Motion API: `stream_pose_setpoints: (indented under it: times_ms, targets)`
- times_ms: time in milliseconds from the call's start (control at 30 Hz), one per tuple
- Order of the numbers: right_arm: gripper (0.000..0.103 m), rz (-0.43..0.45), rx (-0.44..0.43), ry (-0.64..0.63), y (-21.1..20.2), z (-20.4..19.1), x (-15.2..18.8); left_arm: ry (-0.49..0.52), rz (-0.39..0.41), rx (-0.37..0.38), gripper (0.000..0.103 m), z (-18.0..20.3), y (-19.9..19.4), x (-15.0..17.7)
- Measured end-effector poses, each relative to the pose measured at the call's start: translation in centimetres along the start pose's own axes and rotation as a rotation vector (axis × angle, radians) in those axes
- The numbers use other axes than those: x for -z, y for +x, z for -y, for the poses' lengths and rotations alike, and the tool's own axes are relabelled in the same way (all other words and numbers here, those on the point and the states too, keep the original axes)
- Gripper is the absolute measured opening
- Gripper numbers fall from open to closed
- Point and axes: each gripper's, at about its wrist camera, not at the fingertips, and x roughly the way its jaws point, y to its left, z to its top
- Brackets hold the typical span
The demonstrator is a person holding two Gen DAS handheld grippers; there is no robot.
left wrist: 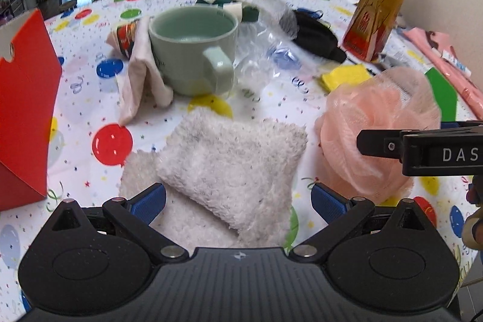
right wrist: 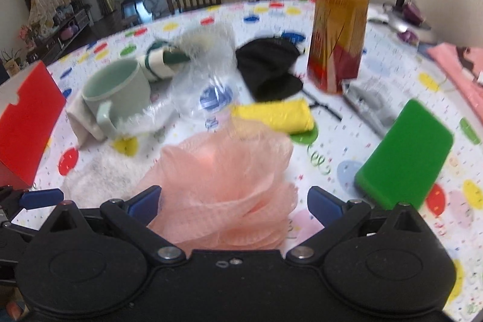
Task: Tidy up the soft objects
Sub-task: 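Grasp the grey towel with the left tool while the right tool grasps the pink bath puff, then carry the grey towel with the left tool while the right tool carries the bath puff into the box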
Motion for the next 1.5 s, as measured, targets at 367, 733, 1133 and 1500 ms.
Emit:
stream_pose_setpoints:
  times_ms: [367,733,1133,1500]
  targets:
    - [0.085,-0.029,-0.083,0.019,1.1,0.5,-0.3,-0.029,-0.025,-0.045,0.075,0.0,1.3,0.3]
    - [0.05,0.009,-0.102,-0.01,-0.2,0.6,-0.3,-0.062,-0.023,-0.056,0.026,-0.3,0.6,-0.2]
    - [0.034,0.076,-0.151,-0.069,-4.1,0.8,-0.5,-0.13,0.025,-0.06,0.019,-1.3,-2.2,0.0]
    - [0.034,0.12,-0.27,-0.14,-8.1,-1.0,-2.5,-0.211,0.103,-0.086,0.02,-3.5,-8.8,-1.1]
